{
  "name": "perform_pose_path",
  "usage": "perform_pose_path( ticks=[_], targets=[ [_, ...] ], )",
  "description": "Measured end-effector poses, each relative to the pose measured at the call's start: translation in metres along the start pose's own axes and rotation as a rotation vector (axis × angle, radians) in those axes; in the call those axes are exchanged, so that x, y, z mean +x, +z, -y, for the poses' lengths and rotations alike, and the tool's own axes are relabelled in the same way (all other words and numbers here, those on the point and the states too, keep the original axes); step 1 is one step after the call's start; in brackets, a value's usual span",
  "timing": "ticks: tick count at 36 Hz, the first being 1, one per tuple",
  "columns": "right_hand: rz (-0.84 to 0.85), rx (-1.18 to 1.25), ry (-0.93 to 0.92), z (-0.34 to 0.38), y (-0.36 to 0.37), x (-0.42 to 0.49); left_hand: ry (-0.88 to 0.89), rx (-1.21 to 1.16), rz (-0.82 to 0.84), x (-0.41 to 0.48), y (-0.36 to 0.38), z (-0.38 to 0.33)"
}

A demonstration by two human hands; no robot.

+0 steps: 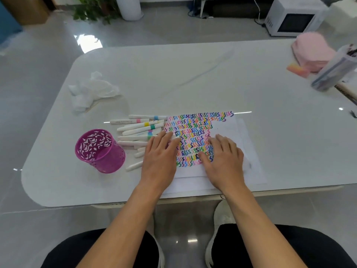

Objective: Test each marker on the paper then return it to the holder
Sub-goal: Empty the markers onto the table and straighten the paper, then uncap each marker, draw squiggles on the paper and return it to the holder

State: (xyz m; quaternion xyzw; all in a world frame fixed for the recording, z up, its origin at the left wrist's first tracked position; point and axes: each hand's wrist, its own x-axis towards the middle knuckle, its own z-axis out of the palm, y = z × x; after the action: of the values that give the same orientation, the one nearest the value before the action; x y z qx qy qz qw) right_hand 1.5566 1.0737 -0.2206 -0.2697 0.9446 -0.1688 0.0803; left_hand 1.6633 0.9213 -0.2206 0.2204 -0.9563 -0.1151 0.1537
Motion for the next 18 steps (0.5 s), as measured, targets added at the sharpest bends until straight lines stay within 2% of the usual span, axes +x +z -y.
perform_pose_path(
  ticks=[5,13,18],
  targets=[
    [-0.012,0.037,0.007,0.000,-0.002,0.001,-0.032,-0.046,-0.006,0.002,-0.007,-0.003],
    [-0.022,0.054,-0.031,0.006,-0.006,-0.003,-0.194,-0.029,-0.071,-0.008,-0.031,0.002],
    [-0.015,0.069,-0.062,0.015,-0.002,-0.005,-0.256,0.011,0.025,-0.017,-0.034,0.003]
  ],
)
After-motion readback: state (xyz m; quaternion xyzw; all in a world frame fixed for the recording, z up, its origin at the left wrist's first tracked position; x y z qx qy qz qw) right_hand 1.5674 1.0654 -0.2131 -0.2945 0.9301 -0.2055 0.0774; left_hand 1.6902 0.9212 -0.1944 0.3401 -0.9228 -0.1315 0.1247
